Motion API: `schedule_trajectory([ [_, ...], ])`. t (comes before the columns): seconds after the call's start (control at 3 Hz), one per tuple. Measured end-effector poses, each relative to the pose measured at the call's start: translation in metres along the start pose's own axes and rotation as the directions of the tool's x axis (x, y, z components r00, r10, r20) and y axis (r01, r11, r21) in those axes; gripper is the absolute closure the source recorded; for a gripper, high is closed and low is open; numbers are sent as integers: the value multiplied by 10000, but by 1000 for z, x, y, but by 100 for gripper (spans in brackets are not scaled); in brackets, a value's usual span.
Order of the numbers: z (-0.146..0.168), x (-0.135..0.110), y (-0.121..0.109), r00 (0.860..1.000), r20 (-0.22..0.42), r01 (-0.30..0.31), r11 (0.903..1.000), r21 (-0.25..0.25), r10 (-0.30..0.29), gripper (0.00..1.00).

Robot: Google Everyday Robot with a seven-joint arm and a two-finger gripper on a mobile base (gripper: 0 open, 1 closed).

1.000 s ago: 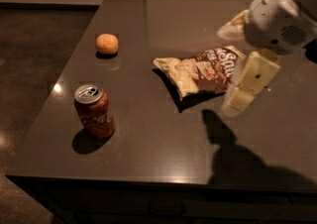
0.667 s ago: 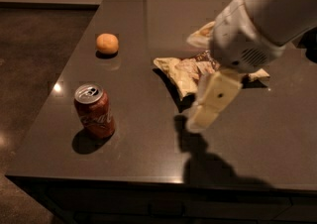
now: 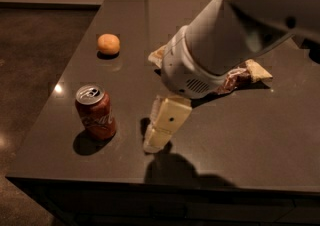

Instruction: Pick coke can

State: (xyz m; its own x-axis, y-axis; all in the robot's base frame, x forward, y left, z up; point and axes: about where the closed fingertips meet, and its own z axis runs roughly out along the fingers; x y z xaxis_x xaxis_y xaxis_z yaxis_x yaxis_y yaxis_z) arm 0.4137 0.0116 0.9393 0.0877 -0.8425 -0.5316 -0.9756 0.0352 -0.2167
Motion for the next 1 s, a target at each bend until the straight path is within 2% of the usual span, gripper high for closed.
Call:
schedule_trajectory([
  [0.33,36,-15,-5,9990,127,-428,9987,-293,432,0],
  [1.0,65,-43,3,9933,377,-1071,9929,-514,1091,0],
])
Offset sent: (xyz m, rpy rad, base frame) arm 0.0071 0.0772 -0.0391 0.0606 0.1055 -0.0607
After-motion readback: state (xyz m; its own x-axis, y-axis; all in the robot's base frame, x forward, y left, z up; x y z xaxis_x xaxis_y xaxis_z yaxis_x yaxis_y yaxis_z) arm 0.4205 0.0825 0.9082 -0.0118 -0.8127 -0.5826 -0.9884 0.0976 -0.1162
